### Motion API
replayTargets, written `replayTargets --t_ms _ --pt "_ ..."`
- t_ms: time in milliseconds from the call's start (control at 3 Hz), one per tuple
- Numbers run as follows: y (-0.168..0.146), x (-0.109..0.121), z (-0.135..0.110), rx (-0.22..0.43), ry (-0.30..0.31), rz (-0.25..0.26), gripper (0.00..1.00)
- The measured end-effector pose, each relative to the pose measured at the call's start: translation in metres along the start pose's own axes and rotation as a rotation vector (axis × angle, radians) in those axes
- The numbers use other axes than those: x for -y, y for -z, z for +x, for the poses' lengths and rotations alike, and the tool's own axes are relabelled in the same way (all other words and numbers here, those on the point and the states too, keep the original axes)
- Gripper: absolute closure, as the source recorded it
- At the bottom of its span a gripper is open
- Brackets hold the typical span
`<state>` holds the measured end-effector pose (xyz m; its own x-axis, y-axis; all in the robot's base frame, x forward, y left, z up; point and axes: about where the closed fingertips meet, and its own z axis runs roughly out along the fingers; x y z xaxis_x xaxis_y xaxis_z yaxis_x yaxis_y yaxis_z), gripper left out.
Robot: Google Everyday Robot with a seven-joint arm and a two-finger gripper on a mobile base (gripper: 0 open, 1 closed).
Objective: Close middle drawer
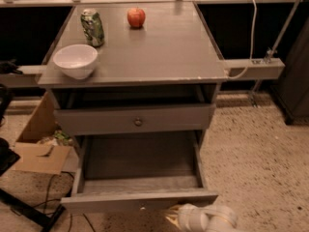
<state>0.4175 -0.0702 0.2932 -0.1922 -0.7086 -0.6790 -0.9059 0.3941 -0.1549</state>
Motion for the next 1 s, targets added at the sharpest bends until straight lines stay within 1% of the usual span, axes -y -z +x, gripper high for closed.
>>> replayTargets --t_ms 333,667,1000 --pt "-0.004 0.02 -0.016 0.026 0.052 0.026 1.0" --pt "-0.004 0.02 -0.016 0.026 0.052 0.026 1.0" --pt "-0.002 0.065 -0.049 0.052 0.123 0.079 1.0"
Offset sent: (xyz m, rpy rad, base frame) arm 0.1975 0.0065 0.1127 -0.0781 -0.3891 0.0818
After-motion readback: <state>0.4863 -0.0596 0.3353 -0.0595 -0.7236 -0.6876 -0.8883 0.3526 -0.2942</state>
